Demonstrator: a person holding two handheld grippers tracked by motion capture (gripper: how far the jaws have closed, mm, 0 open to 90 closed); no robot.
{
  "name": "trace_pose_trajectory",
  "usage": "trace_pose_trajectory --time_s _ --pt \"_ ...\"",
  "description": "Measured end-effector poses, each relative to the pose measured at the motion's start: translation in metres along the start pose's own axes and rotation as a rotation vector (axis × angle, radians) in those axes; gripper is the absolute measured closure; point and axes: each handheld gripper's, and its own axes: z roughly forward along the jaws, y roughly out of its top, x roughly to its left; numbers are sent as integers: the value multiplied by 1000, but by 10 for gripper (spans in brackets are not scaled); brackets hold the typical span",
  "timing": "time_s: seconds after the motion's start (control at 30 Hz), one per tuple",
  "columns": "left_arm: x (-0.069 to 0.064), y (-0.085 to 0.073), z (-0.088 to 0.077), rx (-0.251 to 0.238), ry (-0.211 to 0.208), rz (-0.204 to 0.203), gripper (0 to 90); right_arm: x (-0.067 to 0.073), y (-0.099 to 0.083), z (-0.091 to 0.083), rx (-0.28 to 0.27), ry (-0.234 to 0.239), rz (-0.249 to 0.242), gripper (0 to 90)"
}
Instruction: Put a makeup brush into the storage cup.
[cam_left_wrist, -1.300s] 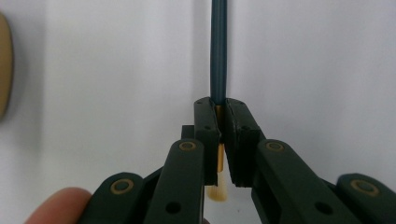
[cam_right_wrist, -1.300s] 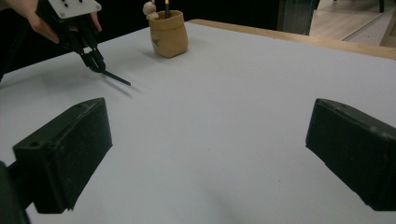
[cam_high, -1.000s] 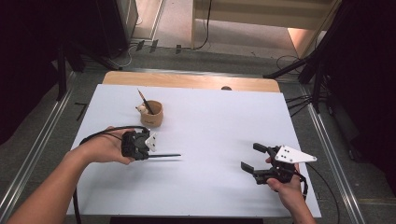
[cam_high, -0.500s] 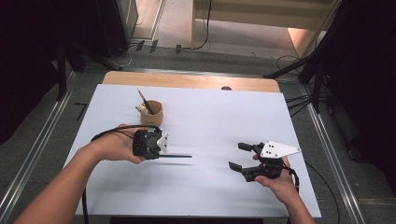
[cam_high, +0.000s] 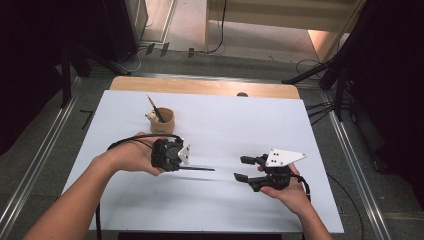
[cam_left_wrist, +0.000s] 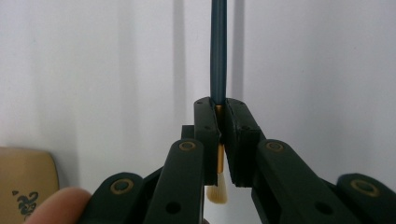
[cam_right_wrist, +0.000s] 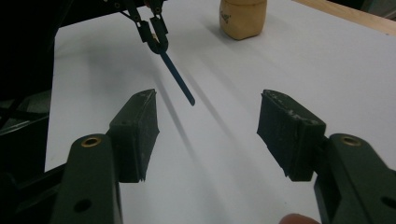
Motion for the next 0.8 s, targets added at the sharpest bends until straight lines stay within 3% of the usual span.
trace_pose_trajectory --time_s 0.27,0.53,0.8 --pt "-1 8 -2 -7 1 7 852 0 3 12 -22 27 2 451" --pt "0 13 -6 -19 4 19 853 1 4 28 -7 47 -2 494" --pt "0 16 -11 -25 5 30 853 -2 4 46 1 97 12 544"
